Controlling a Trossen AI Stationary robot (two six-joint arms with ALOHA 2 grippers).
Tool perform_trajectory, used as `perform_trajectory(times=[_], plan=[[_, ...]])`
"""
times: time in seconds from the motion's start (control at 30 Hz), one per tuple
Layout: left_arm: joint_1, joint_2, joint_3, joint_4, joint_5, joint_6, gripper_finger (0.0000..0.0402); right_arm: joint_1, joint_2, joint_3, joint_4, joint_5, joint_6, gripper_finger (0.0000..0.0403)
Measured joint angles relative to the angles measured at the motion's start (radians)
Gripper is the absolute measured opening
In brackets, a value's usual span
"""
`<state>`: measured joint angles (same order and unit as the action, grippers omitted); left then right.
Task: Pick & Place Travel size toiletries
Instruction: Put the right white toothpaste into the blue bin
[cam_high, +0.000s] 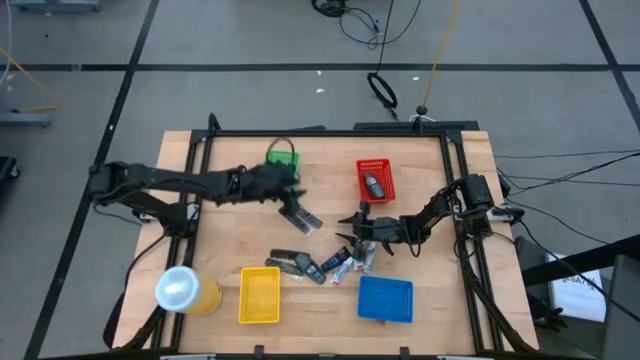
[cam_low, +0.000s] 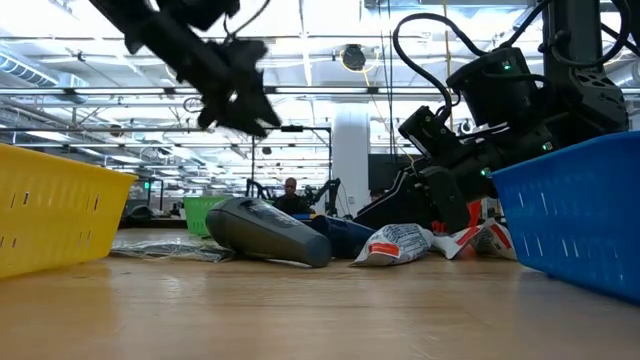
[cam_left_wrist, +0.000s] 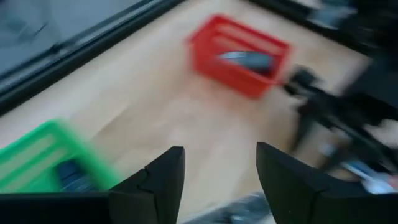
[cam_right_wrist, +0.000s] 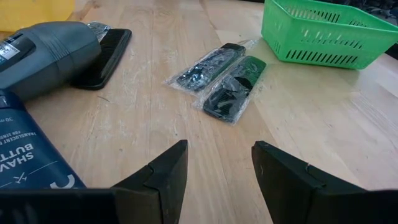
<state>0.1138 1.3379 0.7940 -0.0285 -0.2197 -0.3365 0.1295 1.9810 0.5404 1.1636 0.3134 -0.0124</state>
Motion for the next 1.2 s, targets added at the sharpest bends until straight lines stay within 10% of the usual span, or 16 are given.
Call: perform_trajectory(times=[0.6, 1.2], plan=[[-0.286, 0.220, 0.000, 0.396, -0.049, 0.211, 0.0173, 0.003, -0.133, -0.022, 0.074, 0.001, -0.039, 0.0171], [-0.298, 0.418, 0.000, 0.492, -0.247, -0.062, 0.0175, 0.043, -0.945, -0.478, 0.048, 0.052, 0.113, 0.0171]])
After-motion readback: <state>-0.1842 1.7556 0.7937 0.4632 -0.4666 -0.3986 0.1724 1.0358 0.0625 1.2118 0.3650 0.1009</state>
